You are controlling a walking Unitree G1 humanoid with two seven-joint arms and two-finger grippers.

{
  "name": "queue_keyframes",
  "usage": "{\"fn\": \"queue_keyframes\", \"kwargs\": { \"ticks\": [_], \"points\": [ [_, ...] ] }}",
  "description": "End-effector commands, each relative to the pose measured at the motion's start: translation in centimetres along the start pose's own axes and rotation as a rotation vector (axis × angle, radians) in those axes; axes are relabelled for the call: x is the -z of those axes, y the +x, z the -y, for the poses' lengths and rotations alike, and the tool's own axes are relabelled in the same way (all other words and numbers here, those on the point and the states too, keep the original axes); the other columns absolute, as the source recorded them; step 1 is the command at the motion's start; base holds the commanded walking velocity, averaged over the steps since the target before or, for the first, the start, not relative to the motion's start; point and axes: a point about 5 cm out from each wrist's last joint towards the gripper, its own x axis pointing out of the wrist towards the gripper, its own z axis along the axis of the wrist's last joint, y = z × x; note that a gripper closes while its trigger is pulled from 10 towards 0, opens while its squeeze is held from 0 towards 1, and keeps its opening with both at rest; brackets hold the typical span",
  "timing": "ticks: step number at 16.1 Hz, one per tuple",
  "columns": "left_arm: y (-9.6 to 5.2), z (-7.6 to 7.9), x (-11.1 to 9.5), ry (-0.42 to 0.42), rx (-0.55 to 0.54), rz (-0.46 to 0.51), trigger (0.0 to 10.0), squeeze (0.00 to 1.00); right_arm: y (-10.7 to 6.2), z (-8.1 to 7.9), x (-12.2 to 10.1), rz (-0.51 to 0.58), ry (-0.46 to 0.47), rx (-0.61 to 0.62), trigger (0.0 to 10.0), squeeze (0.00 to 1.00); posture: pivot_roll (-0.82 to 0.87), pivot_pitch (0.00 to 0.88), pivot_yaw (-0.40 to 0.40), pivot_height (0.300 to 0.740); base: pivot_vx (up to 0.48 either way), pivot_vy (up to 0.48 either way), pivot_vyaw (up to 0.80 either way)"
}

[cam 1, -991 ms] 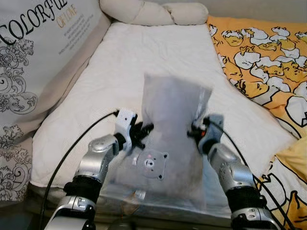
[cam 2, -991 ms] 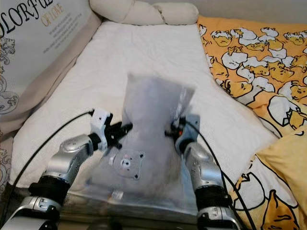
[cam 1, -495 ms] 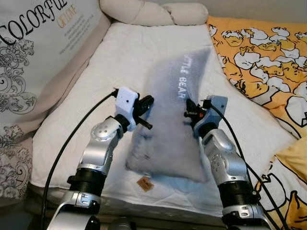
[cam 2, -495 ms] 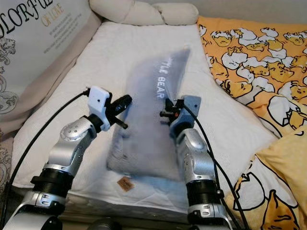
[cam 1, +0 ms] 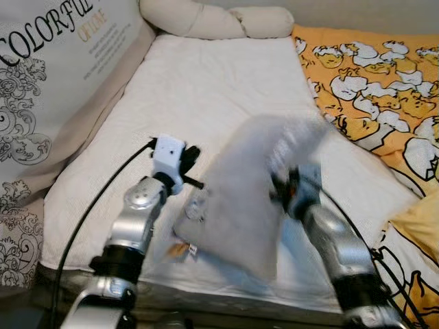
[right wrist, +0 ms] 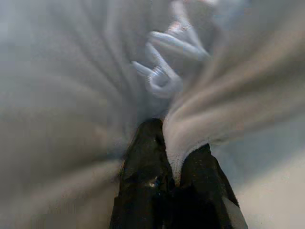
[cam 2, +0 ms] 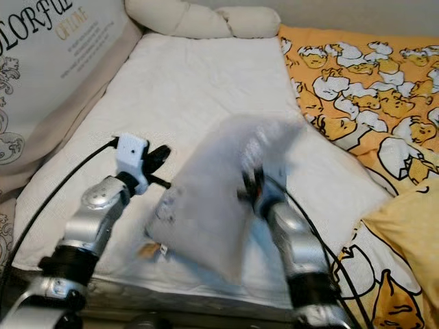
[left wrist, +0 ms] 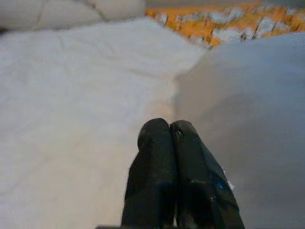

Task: Clean up the room

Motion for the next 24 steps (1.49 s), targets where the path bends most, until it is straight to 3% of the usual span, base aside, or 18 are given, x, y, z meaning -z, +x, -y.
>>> {"fn": "queue_keyframes", "kwargs": {
  "ticks": [1,3,6,9,11,13,17,18,21,23,24],
  "points": [
    [1.3,0.2,-0.2,-0.004,0.076,-0.038,10.0,1.00,-0.7,-0.1,2.9,-0.148,0.024,-0.100,0.0,0.00,0.08,0.000,0.002,0.740,0.000,0.000,0.00],
    [2.0,0.5,0.0,-0.012,0.110,-0.068,10.0,1.00,-1.5,0.6,3.9,-0.201,0.010,-0.132,0.0,0.00,0.07,0.000,0.008,0.740,0.000,0.000,0.00],
    [3.8,2.6,0.2,-0.017,0.175,-0.128,10.0,1.00,-3.2,1.6,6.4,-0.331,-0.062,-0.208,0.0,0.00,0.03,0.000,0.025,0.740,0.000,0.000,0.00],
    [4.7,3.9,0.3,0.006,0.167,-0.153,10.0,1.00,-4.4,2.2,7.8,-0.398,-0.087,-0.225,0.0,0.00,-0.01,0.000,0.039,0.740,0.000,0.000,0.00],
    [5.0,5.2,0.6,-0.130,0.219,-0.158,10.0,1.00,-5.2,2.5,7.9,-0.397,-0.089,-0.232,0.0,0.00,-0.04,0.000,0.055,0.740,0.000,0.000,0.00],
    [4.8,6.1,1.2,-0.321,0.293,-0.152,10.0,1.00,-5.4,2.6,7.8,-0.388,-0.089,-0.229,0.0,0.00,-0.05,0.000,0.064,0.740,0.000,0.000,0.00],
    [3.9,7.6,2.9,-0.464,0.426,-0.198,10.0,1.00,-5.4,2.5,7.3,-0.373,-0.092,-0.240,0.0,0.00,-0.06,0.000,0.066,0.740,0.000,0.000,0.00],
    [3.6,8.3,3.4,-0.520,0.503,-0.219,10.0,1.00,-5.4,2.3,7.1,-0.367,-0.094,-0.248,0.0,0.00,-0.06,0.000,0.064,0.740,0.000,0.000,0.00],
    [2.5,9.8,4.3,-0.540,0.725,-0.297,10.0,1.00,-5.2,2.2,6.8,-0.358,-0.096,-0.256,0.0,0.00,-0.05,0.000,0.061,0.740,0.000,0.000,0.00],
    [1.7,10.4,4.9,-0.498,0.845,-0.366,10.0,1.00,-5.2,2.2,6.7,-0.354,-0.099,-0.263,0.0,0.00,-0.05,0.000,0.058,0.740,0.000,0.000,0.00],
    [1.3,10.4,5.5,-0.423,0.873,-0.404,10.0,1.00,-5.0,2.2,6.5,-0.351,-0.101,-0.265,0.0,0.00,-0.05,0.000,0.058,0.740,0.000,0.000,0.00]
  ]
}}
